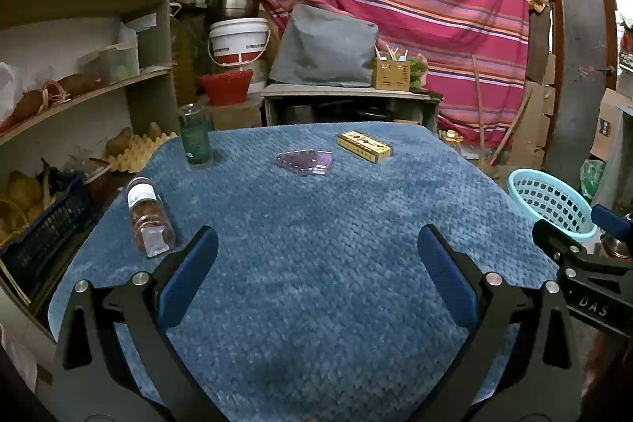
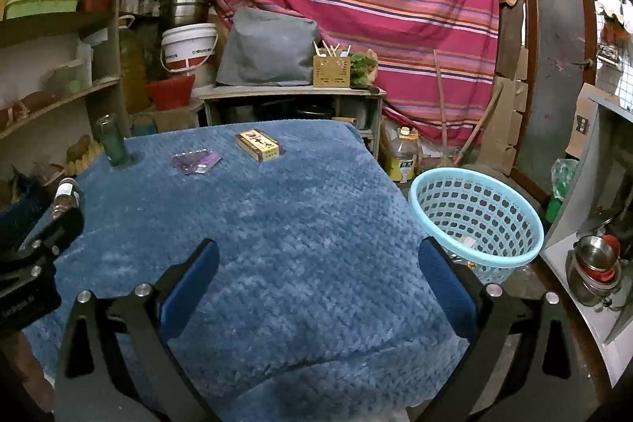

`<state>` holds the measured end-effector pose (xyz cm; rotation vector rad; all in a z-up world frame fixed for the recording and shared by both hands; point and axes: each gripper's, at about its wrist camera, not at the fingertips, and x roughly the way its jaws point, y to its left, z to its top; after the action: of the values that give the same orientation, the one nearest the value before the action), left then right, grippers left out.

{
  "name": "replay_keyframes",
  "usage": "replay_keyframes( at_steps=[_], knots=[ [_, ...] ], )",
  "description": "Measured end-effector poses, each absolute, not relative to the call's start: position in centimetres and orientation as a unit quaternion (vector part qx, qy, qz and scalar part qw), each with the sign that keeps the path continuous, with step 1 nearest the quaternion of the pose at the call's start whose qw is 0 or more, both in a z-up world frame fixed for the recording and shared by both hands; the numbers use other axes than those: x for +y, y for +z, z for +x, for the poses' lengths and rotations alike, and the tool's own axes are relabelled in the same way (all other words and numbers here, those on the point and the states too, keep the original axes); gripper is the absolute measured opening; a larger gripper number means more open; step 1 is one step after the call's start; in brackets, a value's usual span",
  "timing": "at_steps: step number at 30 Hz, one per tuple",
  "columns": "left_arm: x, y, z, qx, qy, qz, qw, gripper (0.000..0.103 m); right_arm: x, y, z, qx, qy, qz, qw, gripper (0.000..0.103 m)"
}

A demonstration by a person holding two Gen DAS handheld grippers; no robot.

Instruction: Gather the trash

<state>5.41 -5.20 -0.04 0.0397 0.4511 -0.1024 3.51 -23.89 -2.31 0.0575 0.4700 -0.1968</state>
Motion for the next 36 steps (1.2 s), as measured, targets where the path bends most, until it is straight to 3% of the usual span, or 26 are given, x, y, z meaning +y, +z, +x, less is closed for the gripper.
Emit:
replay_keyframes(
  at_steps=[36],
  knots=[
    [-4.7,0.85,4.76,0.211,-0.05,0.022,0.976,0.098,-24.21,-1.8,2.81,0.217,-0.099,0.026,0.971,0.098]
  ],
)
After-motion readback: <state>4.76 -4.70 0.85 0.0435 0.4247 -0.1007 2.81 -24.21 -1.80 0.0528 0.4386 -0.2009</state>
